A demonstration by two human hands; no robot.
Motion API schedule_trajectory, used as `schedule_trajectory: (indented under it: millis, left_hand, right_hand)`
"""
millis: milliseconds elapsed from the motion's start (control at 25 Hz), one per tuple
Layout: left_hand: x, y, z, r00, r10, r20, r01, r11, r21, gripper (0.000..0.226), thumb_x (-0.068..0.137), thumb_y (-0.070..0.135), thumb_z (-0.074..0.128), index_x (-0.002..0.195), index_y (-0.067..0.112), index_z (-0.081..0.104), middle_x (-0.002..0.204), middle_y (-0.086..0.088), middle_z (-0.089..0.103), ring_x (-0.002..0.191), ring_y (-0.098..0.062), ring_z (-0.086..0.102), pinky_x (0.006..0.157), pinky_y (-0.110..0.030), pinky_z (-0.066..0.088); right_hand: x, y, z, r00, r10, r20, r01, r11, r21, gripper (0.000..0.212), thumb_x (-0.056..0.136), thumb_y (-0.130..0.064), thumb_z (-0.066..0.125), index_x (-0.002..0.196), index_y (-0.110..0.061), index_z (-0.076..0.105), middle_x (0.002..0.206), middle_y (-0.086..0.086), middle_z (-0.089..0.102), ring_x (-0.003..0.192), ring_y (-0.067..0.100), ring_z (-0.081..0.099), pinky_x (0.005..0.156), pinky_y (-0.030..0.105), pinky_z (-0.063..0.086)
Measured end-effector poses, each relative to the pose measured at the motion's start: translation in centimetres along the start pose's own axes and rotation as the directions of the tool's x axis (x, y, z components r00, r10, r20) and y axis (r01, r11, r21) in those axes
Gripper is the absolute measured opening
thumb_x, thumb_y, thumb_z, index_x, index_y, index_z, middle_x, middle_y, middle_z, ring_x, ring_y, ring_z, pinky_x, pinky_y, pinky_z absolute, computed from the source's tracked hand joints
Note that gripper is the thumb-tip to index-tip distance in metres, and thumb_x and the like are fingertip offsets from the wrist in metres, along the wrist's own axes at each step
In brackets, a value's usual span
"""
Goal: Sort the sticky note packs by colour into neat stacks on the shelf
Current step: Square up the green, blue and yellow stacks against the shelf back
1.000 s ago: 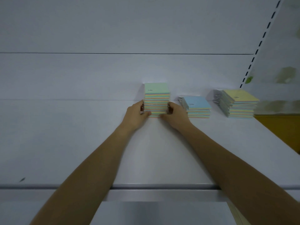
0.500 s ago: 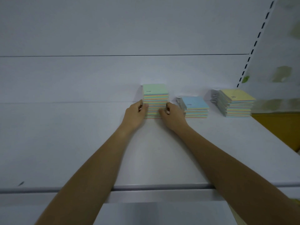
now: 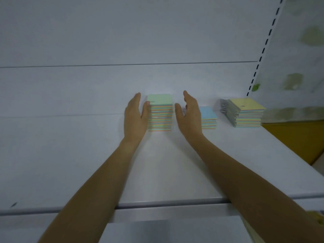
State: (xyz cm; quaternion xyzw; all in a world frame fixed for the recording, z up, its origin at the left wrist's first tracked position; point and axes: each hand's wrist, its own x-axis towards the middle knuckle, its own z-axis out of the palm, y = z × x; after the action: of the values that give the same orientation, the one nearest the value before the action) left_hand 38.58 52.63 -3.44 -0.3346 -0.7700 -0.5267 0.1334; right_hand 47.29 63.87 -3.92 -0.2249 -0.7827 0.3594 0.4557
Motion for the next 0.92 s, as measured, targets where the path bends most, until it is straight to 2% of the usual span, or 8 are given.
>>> schedule_trajectory:
  millis: [80, 160, 280, 400, 480, 640, 800, 920]
  left_hand:
    - [-0.9, 1.7, 0.0, 0.966, 0.256, -0.035, -0.257, 0.966, -0.022, 0.038, 0.094, 0.016, 0.044, 0.13, 0.003, 0.048, 0.133, -0.017, 0.053, 0.12, -0.031, 0.053, 0.105, -0.038, 0.041]
    - [-1.3, 3.5, 1.5, 0.928, 0.346, 0.138, -0.34, 0.938, -0.062, 0.036, 0.091, 0.009, 0.047, 0.126, 0.002, 0.052, 0.126, -0.018, 0.058, 0.113, -0.031, 0.058, 0.096, -0.024, 0.043]
    - [-2.1, 6.3, 6.4, 0.878, 0.22, 0.424, -0.249, 0.968, 0.013, 0.042, 0.092, 0.003, 0.046, 0.134, -0.001, 0.042, 0.131, -0.022, 0.053, 0.118, -0.033, 0.053, 0.096, -0.023, 0.037]
    - [-2.5, 7.1, 10.8, 0.861, -0.015, 0.509, -0.106, 0.973, 0.207, 0.049, 0.091, 0.001, 0.04, 0.138, -0.006, 0.028, 0.138, -0.027, 0.043, 0.127, -0.035, 0.043, 0.101, -0.031, 0.028]
    - [-2.8, 6.8, 12.3, 0.858, -0.102, 0.503, -0.003, 0.979, 0.204, 0.054, 0.089, -0.001, 0.04, 0.14, -0.005, 0.024, 0.141, -0.024, 0.042, 0.129, -0.033, 0.043, 0.105, -0.032, 0.03]
    - [-3.2, 5.9, 13.1, 0.927, -0.091, 0.363, 0.03, 0.985, 0.171, 0.044, 0.089, 0.005, 0.048, 0.131, -0.001, 0.041, 0.13, -0.021, 0.055, 0.119, -0.034, 0.052, 0.089, -0.026, 0.032]
    - [-2.8, 5.4, 13.4, 0.962, -0.078, 0.263, 0.044, 0.99, 0.131, 0.028, 0.092, 0.008, 0.047, 0.115, -0.004, 0.056, 0.114, -0.027, 0.063, 0.106, -0.038, 0.058, 0.08, -0.03, 0.033]
    - [-2.9, 5.5, 13.3, 0.976, -0.063, 0.21, 0.045, 0.995, 0.091, 0.03, 0.09, 0.008, 0.051, 0.117, -0.002, 0.058, 0.114, -0.023, 0.066, 0.104, -0.033, 0.061, 0.079, -0.025, 0.035]
  right_hand:
    - [1.4, 0.5, -3.0, 0.997, -0.079, 0.002, 0.079, 0.996, -0.035, 0.043, 0.089, -0.009, 0.051, 0.132, -0.004, 0.044, 0.136, 0.017, 0.047, 0.126, 0.029, 0.045, 0.108, 0.038, 0.033]
    - [2.5, 2.2, -6.0, 0.988, -0.081, 0.135, 0.104, 0.98, -0.172, 0.043, 0.087, -0.007, 0.054, 0.13, -0.004, 0.047, 0.136, 0.018, 0.047, 0.128, 0.029, 0.042, 0.108, 0.03, 0.028]
    - [2.4, 5.4, -9.7, 0.948, 0.043, 0.316, 0.063, 0.946, -0.318, 0.049, 0.084, -0.006, 0.058, 0.131, -0.001, 0.043, 0.135, 0.018, 0.047, 0.128, 0.027, 0.041, 0.104, 0.025, 0.024]
    - [1.8, 7.5, -11.3, 0.917, 0.116, 0.383, -0.007, 0.962, -0.274, 0.023, 0.081, -0.002, 0.057, 0.104, -0.007, 0.059, 0.09, 0.009, 0.058, 0.092, 0.019, 0.049, 0.074, 0.025, 0.032]
    - [1.8, 8.1, -11.4, 0.913, 0.113, 0.392, -0.011, 0.968, -0.253, 0.016, 0.081, 0.0, 0.053, 0.089, -0.012, 0.058, 0.083, 0.003, 0.054, 0.088, 0.015, 0.047, 0.072, 0.023, 0.032]
    - [2.0, 9.0, -10.7, 0.914, 0.099, 0.393, 0.025, 0.954, -0.299, 0.028, 0.084, -0.003, 0.049, 0.11, 0.001, 0.056, 0.113, 0.019, 0.065, 0.107, 0.029, 0.059, 0.092, 0.039, 0.044]
    - [2.2, 9.3, -10.4, 0.926, 0.091, 0.366, 0.032, 0.947, -0.318, 0.026, 0.088, -0.008, 0.046, 0.108, 0.006, 0.056, 0.109, 0.024, 0.065, 0.104, 0.033, 0.059, 0.087, 0.039, 0.044]
    - [2.2, 9.4, -10.3, 0.931, 0.097, 0.352, 0.024, 0.945, -0.326, 0.023, 0.089, -0.007, 0.044, 0.104, 0.007, 0.055, 0.106, 0.025, 0.064, 0.1, 0.034, 0.059, 0.082, 0.037, 0.043]
